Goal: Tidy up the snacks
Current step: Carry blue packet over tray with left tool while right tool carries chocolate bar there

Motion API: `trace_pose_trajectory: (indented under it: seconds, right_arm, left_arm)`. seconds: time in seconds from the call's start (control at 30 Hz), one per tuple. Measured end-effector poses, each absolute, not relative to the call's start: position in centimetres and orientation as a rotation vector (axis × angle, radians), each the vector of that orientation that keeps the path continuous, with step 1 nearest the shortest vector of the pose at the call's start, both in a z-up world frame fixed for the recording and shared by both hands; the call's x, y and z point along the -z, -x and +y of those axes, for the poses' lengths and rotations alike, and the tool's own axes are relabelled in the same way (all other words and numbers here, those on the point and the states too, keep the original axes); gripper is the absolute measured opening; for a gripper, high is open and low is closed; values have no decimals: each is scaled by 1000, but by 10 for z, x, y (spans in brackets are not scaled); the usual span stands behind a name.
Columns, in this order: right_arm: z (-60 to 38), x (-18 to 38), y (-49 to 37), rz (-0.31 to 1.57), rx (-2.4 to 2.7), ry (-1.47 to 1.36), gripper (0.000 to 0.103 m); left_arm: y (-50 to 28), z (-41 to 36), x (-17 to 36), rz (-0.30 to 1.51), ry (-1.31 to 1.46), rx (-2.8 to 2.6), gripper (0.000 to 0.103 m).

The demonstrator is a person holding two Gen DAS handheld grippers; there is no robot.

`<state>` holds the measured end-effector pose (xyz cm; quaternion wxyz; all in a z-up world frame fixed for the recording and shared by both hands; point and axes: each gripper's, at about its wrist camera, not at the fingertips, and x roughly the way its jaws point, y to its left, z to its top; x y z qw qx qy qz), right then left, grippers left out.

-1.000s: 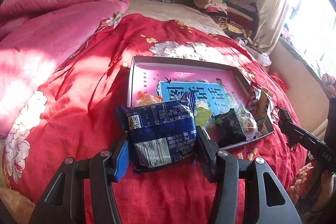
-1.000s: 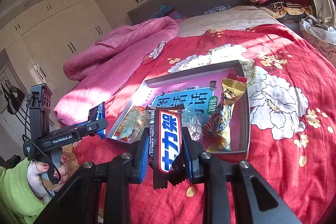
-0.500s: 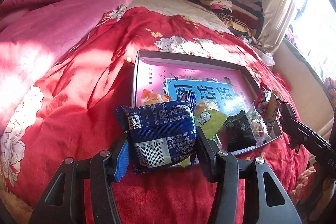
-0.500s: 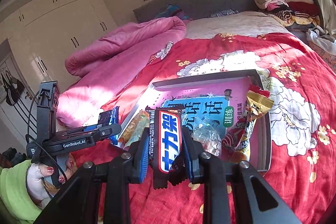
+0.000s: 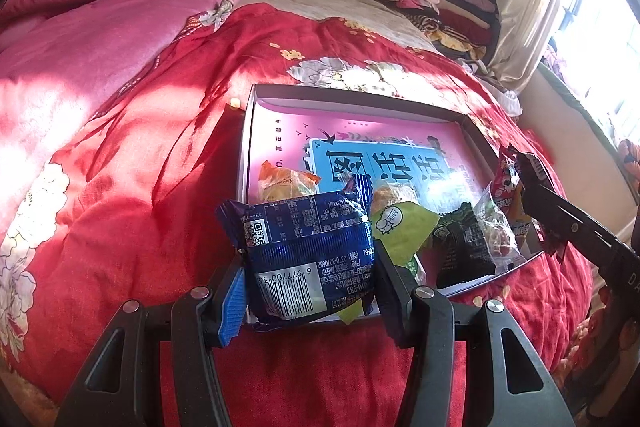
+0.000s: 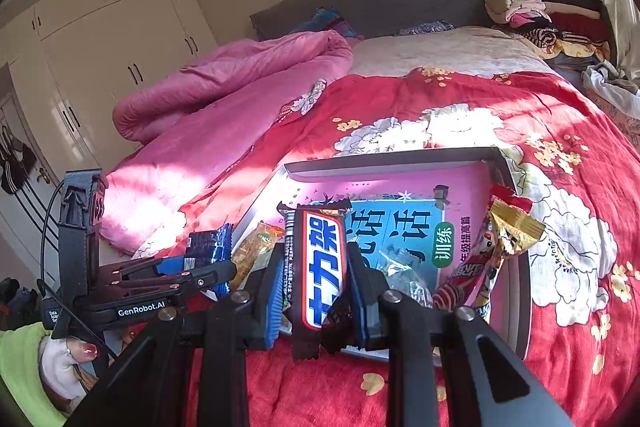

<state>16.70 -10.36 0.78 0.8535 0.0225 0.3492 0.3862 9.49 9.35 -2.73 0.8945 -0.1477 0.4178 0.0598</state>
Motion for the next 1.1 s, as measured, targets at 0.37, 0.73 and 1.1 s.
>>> trace_pose_trajectory:
  seconds: [0.37,0.73,1.1]
  right_arm:
    - [-84,-6,-178,731,-816,-40,29]
    - [-75,2,-173,719,-806,32,29]
    - [-57,15,-160,724,-878,104,28]
  left_arm:
    - [-101,88,34,880,298,-98,57]
    - [-105,82,38,888,289,-84,57]
    - [-107,82,42,897,283,-89,57]
